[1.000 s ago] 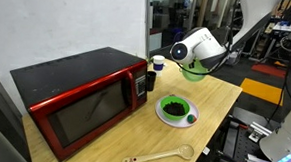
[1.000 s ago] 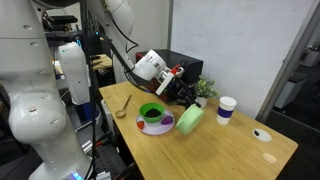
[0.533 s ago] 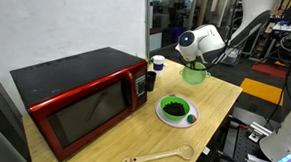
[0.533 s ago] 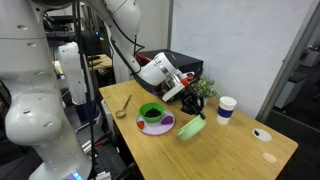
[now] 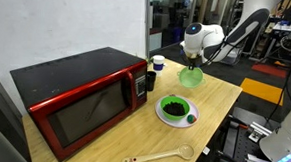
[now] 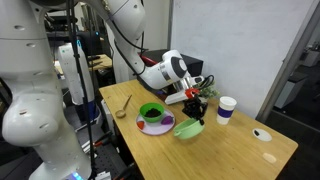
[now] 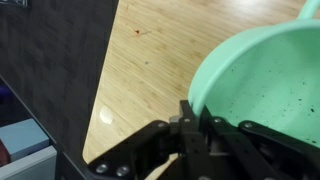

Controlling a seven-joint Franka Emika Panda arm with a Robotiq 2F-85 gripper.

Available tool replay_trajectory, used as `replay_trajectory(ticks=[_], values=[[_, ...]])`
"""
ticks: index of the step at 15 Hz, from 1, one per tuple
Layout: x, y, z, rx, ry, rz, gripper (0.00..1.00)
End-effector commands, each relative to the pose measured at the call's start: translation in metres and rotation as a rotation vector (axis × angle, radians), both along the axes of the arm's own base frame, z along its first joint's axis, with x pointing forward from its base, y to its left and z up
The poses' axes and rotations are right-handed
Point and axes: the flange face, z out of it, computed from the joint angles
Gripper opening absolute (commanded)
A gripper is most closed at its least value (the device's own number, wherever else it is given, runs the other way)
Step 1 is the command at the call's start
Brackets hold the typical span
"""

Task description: Pour the contents in the green pot into the green bowl

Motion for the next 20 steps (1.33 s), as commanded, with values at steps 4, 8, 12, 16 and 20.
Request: replay_trajectory(ticks=[4,8,12,16,20], values=[[-0.003,-0.023,-0.034,0.156,-0.062,-0.069,0.02],[-0.005,-0.032,-0.055,0.24,-0.099,-0.117,0.02],[-0.004,-0.038,-0.058,0.273,-0.127,-0.125,0.34],[-0.003,-0.042,-0.052,0.268,-0.155,-0.118,0.54],[0.002,-0.042,-0.03,0.243,-0.183,-0.102,0.84]])
